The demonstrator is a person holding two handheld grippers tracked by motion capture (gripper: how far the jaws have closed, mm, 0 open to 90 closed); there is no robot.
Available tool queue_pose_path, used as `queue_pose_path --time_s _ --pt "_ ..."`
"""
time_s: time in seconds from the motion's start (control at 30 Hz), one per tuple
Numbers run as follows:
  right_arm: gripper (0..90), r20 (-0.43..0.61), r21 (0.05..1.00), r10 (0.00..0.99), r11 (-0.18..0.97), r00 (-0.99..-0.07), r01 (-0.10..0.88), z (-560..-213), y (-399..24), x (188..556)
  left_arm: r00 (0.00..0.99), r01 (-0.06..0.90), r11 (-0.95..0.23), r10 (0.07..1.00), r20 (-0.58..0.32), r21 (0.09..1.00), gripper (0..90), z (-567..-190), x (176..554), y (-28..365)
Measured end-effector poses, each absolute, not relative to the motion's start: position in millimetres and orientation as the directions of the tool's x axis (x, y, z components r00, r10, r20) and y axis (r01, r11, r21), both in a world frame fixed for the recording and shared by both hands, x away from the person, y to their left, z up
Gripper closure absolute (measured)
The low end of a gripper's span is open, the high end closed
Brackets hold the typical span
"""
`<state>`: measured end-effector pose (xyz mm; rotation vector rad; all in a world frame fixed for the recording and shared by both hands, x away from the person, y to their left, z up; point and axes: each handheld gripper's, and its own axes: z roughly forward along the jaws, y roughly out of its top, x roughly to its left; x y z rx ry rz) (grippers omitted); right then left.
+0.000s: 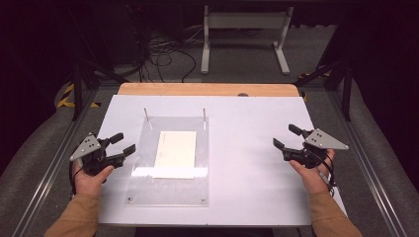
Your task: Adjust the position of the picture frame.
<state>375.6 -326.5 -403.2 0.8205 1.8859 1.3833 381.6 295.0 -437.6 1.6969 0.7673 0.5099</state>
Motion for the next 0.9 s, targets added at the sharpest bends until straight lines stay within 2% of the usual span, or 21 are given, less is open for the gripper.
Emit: queue_pose_path --time_s 0.67,0.9 --pt "23.7 -0.142 0.962 0.798 0.251 -0.586 0.109 -403.2 -327.0 375.4 0.689 0.216 -0.182 0.725 -0.017 0.959 29.3 -433.9 382.0 292.2" --pt "23.8 -0.143 0.961 0.798 0.254 -0.586 0.111 -403.5 -327.5 375.5 0.684 0.236 -0.167 0.728 -0.042 0.957 28.9 -434.2 382.2 292.0"
